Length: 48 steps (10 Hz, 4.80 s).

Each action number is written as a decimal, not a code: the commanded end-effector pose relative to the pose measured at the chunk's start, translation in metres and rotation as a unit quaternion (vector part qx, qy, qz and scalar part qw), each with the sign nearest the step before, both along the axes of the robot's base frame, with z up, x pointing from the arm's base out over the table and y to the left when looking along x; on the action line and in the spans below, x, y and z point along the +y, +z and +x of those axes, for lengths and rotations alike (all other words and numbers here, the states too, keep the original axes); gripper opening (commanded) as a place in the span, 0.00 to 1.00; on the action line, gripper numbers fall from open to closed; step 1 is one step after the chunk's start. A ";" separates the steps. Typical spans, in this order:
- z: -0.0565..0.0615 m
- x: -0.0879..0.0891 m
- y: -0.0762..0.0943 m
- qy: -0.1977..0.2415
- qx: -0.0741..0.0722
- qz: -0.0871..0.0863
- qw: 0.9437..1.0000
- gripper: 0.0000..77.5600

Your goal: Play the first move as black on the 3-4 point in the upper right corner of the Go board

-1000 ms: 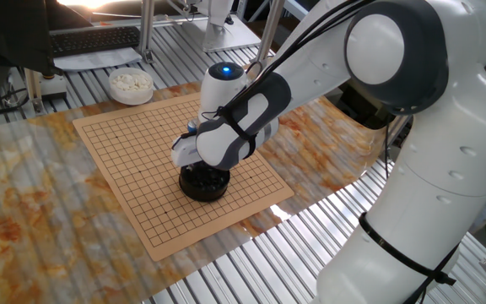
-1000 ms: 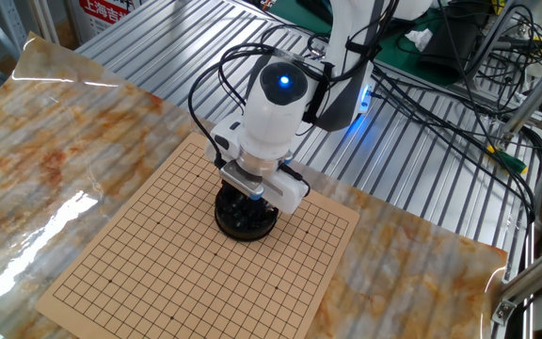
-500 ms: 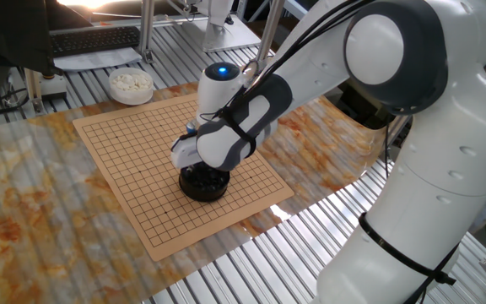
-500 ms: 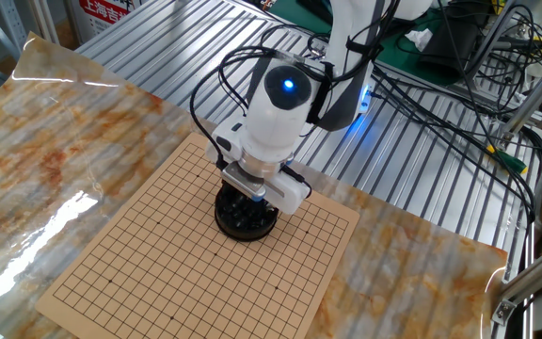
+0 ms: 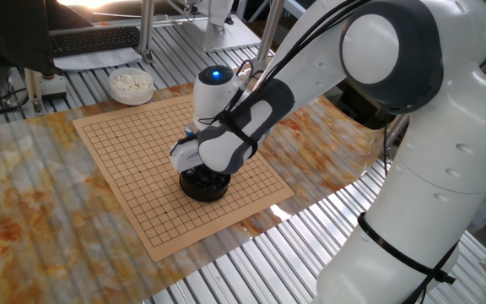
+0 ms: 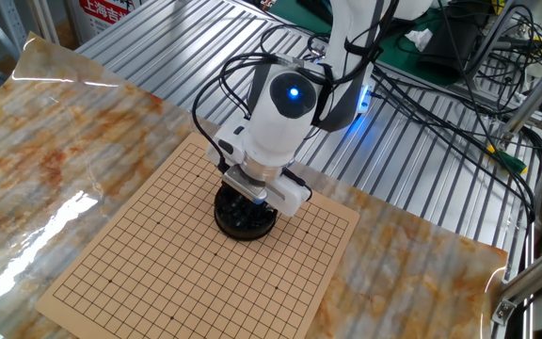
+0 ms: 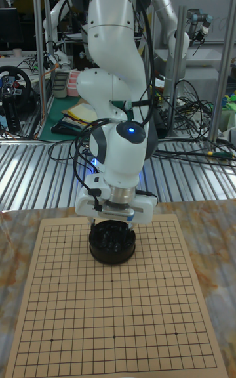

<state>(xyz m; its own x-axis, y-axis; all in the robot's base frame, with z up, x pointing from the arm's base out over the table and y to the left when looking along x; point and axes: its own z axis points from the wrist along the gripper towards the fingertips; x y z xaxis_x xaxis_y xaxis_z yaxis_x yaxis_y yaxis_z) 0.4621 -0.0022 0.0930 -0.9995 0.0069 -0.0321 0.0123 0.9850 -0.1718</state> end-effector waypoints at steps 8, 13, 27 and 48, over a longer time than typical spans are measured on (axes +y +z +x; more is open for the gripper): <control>0.001 -0.002 0.000 0.002 -0.001 0.000 1.000 0.01; 0.001 -0.002 0.000 0.002 -0.001 0.000 1.000 0.01; -0.002 -0.002 0.010 -0.011 -0.004 0.020 1.000 0.01; 0.007 0.003 0.098 -0.118 -0.059 0.130 0.983 0.01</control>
